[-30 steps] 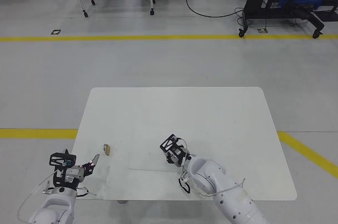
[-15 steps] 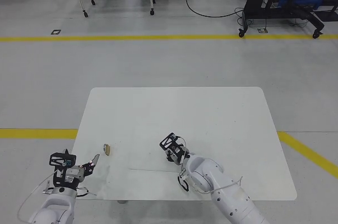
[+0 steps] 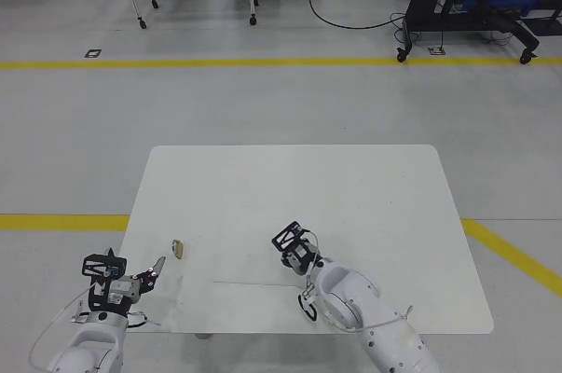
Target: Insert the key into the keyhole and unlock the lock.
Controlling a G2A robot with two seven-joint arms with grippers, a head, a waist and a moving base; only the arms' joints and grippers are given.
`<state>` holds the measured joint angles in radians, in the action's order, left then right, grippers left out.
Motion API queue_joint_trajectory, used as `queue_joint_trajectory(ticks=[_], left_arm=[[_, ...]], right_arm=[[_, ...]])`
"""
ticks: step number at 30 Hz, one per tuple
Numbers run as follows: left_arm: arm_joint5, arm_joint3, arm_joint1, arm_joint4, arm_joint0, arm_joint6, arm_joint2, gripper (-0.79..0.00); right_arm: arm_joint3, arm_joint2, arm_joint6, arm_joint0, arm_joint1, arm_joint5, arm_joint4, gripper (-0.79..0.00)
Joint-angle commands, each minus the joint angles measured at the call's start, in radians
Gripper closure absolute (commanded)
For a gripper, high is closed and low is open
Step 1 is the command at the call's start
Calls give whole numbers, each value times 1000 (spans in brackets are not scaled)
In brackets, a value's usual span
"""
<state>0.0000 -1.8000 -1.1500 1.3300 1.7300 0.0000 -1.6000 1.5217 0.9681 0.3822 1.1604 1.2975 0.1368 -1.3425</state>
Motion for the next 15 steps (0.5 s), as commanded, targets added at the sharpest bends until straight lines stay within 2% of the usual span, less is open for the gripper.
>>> queue_joint_trajectory(ticks=[1, 2, 3, 4, 13, 14, 15], left_arm=[[0, 0, 0, 0, 0, 0, 0, -785], [0, 0, 0, 0, 0, 0, 0, -785], [0, 0, 0, 0, 0, 0, 0, -785], [0, 0, 0, 0, 0, 0, 0, -785], [0, 0, 0, 0, 0, 0, 0, -785], [0, 0, 0, 0, 0, 0, 0, -785], [0, 0, 0, 0, 0, 0, 0, -785]], right_arm=[[1, -1, 5, 3, 0, 10, -2, -243], [-1, -3, 9, 0, 1, 14, -2, -446], [-10, -5, 13, -6, 3, 16, 0, -745], [-23, -11, 17, -17, 6, 17, 1, -785], [-105, -51, 26, -79, 29, -9, 14, -773], [-111, -55, 26, -84, 32, -15, 13, -745], [-116, -59, 25, -88, 34, -18, 13, -637]])
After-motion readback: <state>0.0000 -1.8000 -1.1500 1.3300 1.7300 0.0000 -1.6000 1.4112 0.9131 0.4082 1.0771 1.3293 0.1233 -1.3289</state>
